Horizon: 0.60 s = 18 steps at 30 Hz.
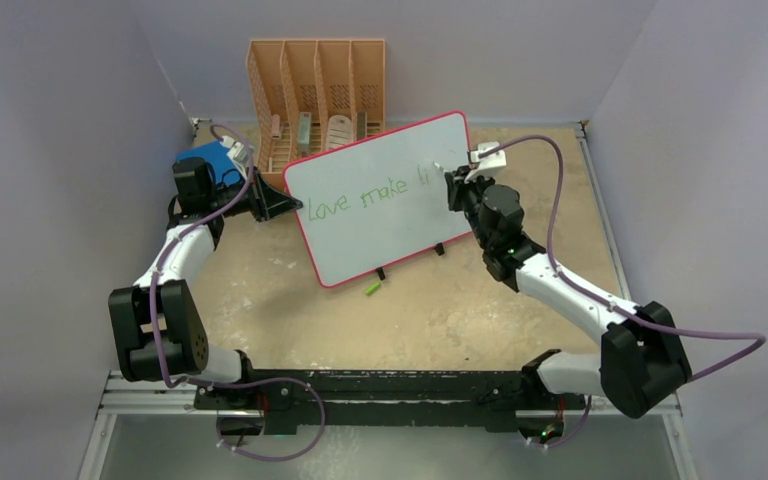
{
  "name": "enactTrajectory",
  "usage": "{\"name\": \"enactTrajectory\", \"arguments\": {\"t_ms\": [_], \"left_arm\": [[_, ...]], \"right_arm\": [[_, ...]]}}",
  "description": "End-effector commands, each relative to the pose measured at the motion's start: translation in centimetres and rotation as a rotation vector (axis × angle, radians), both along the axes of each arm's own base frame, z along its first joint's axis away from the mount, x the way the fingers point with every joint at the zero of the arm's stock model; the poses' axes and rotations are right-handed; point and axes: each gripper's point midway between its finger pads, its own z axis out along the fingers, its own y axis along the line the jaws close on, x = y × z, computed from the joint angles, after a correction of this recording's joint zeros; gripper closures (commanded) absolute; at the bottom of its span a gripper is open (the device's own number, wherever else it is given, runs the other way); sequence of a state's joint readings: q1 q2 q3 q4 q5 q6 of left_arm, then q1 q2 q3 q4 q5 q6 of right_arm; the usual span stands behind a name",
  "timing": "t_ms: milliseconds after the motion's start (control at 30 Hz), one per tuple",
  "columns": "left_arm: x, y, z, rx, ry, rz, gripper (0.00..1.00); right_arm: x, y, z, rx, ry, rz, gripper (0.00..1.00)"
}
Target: Write a sentence on the whiteboard
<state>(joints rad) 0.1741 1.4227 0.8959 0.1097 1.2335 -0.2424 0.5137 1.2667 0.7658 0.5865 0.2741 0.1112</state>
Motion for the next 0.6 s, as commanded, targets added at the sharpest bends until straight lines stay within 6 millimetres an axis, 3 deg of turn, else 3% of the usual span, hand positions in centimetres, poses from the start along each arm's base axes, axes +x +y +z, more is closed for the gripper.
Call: {"name": "enactTrajectory", "arguments": {"t_ms": [0,567], "left_arm": [[0.5,0.1,2.3,0.041,-0.151,-0.006,1.0],[0.6,0.2,2.4,0.042,-0.152,-0.003,1.0]], "right_arm": [[0.9,0.3,3.7,0.035,-0.096,0.007,1.0],[0.4,1.3,2.7,0.015,-0.057,0.07,1.0]]}}
